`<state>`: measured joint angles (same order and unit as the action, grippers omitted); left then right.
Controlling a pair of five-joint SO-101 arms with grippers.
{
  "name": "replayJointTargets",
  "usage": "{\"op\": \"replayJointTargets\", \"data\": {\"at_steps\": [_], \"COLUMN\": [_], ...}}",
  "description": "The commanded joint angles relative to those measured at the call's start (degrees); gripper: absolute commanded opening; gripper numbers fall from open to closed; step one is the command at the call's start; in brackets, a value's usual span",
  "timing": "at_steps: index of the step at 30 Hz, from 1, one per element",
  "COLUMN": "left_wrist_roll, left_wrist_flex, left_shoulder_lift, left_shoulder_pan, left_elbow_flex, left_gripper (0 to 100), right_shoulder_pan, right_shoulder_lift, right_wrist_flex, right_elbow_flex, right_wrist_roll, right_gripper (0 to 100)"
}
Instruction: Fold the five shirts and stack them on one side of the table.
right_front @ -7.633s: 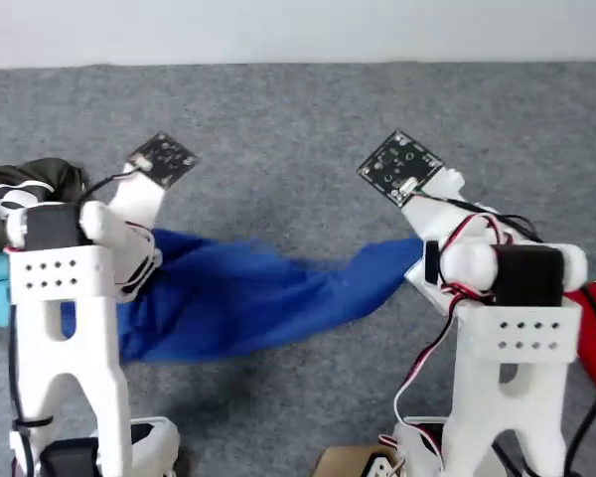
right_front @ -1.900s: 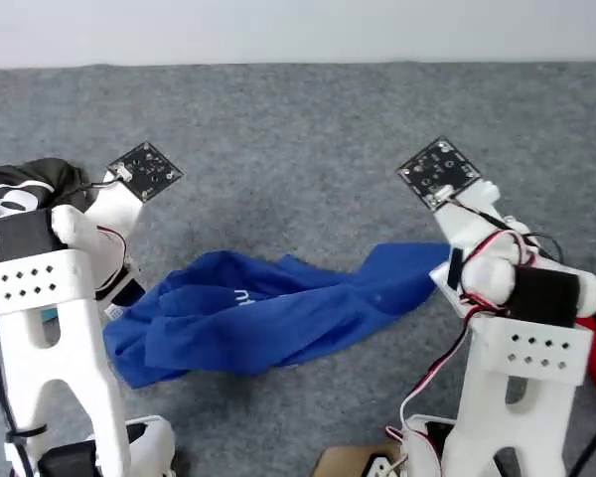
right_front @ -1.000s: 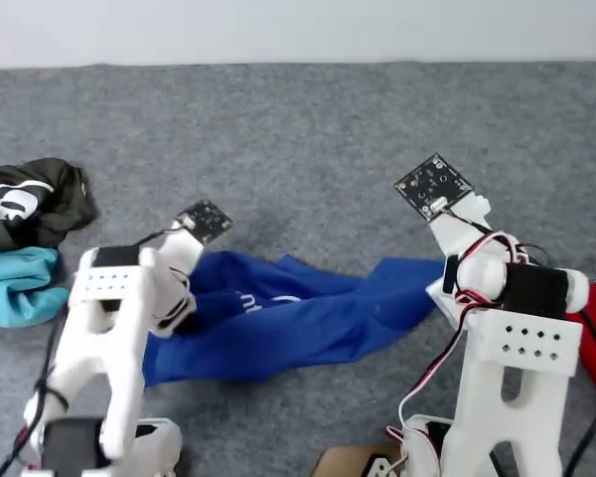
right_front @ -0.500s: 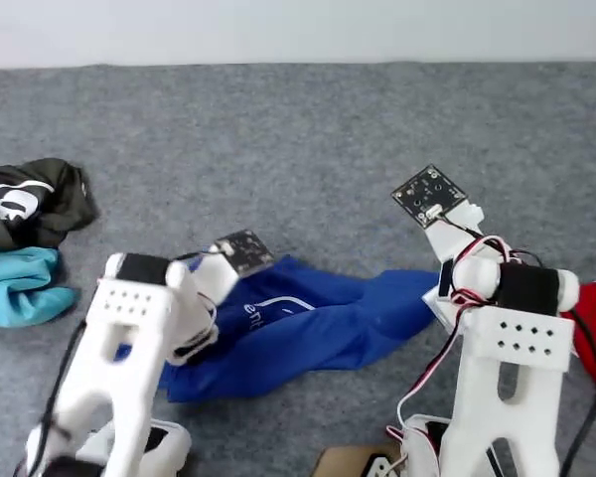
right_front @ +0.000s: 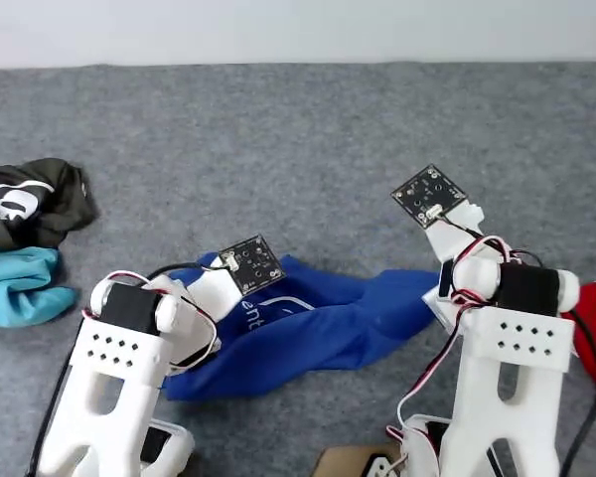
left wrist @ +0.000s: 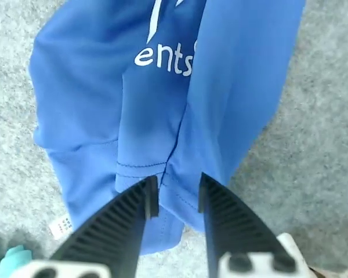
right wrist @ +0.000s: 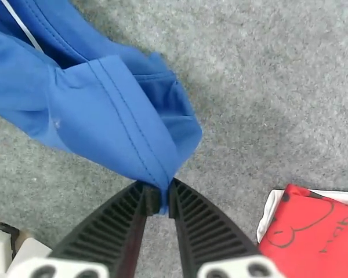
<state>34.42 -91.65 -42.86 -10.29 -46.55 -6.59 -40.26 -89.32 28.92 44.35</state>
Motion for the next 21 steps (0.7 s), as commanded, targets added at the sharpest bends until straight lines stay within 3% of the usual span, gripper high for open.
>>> {"op": "replayJointTargets", "data": {"at_steps": [1, 7, 21], "left_wrist_roll": [-3.43, -7.21, -0.79], "left_wrist_flex": [2.37, 8.62, 18.37], "left_shoulder_lift": [0.18, 0.18, 0.26], "left_shoulder_pan": [0.09, 1.05, 6.95], "left_elbow_flex": [0.13, -4.18, -17.8], "left_gripper": [14, 21, 18], "right_shoulder_pan": [-0.75, -0.75, -0.75], "right_shoulder_lift": [-1.27, -1.27, -1.36], "right_wrist_flex": [0.66, 0.57, 0.57], "right_elbow_flex": [-0.44, -0.44, -0.44], "right_wrist_roll": [0.44, 0.44, 0.44], "right_gripper": [0.9, 0.9, 0.9]}}
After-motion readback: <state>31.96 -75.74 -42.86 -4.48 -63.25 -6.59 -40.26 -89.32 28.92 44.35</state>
